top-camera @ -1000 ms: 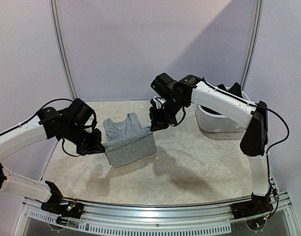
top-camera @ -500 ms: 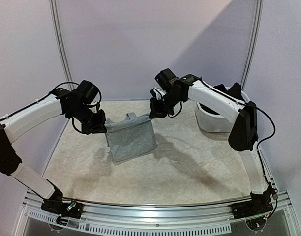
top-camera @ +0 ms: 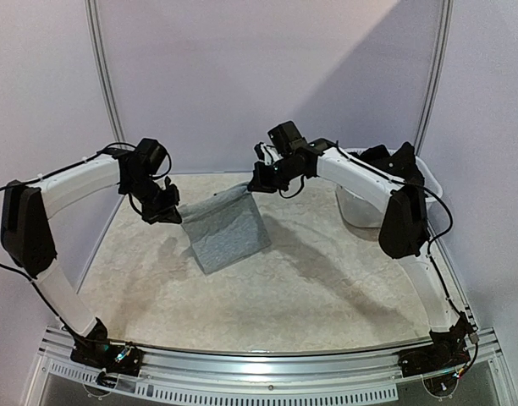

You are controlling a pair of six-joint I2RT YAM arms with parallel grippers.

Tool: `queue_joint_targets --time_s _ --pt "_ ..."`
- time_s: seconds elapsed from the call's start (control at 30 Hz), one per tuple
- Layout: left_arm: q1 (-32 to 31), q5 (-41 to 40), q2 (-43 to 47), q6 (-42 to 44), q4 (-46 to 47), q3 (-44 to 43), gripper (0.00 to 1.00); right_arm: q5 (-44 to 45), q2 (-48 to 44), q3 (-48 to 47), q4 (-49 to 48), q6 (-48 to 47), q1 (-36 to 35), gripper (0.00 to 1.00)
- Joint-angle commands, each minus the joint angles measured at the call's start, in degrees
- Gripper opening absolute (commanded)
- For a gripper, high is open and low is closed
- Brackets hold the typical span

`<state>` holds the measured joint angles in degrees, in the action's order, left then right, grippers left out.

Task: Fold and stack the mixed laundry pile
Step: Fold the 2/3-rectangle-folded tank top at the center of the board.

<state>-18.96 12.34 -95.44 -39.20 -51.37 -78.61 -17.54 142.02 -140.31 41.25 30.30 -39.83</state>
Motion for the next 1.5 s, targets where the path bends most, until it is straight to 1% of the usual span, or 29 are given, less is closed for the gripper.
queue_joint_targets --time_s 0.0,0.27,0.43,0.7,1.03,1.17,1.23,1.3,1.33,1.37,1.4,1.43,1.47 --pt "2.4 2.0 -2.8 2.8 0.1 -3.7 0.0 0.1 2.7 -1.6 -7.2 0.1 0.8 0.03" --pt "5.2 3.8 -9.3 4.6 0.8 -8.2 0.0 3.1 5.8 -1.6 -17.5 1.9 0.8 0.03" --pt "6.5 4.7 -12.5 4.7 2.6 -9.9 0.0 4.1 8.0 -1.9 -22.1 3.2 0.8 0.03" --pt "8.4 5.1 -17.0 5.7 4.0 -12.6 0.0 4.6 12.0 -3.5 -26.0 3.5 0.8 0.06" --pt "9.9 5.3 -21.6 6.1 6.5 -14.3 0.0 6.0 14.7 -3.6 -32.6 6.1 0.8 0.1" --pt "10.0 5.1 -23.7 5.6 9.1 -14.1 0.0 6.7 16.4 -4.8 -35.4 6.8 0.6 0.1" --pt "10.2 5.2 -24.8 4.7 11.8 -13.5 0.0 7.3 17.8 -5.8 -36.5 7.1 0.6 0.1" --pt "10.6 3.7 -26.3 4.2 12.9 -14.3 0.0 8.0 18.5 -6.2 -37.8 7.4 0.6 0.12" --pt "10.9 1.9 -27.3 3.9 12.2 -15.1 0.03 8.3 18.6 -6.2 -38.0 7.5 0.6 0.16" --pt "11.3 0.4 -27.9 3.5 11.4 -15.9 0.13 8.5 18.6 -6.3 -38.0 7.5 0.6 0.21" --pt "11.8 -0.7 -27.9 3.2 11.2 -16.3 0.33 8.6 18.3 -6.3 -37.6 7.4 0.6 0.25" --pt "11.9 -2.0 -27.5 3.3 11.4 -16.5 0.56 8.6 17.8 -6.3 -37.0 6.7 0.6 0.28" --pt "11.8 -2.7 -26.7 3.9 11.9 -16.9 0.84 8.5 16.9 -6.1 -36.3 6.2 0.6 0.31"
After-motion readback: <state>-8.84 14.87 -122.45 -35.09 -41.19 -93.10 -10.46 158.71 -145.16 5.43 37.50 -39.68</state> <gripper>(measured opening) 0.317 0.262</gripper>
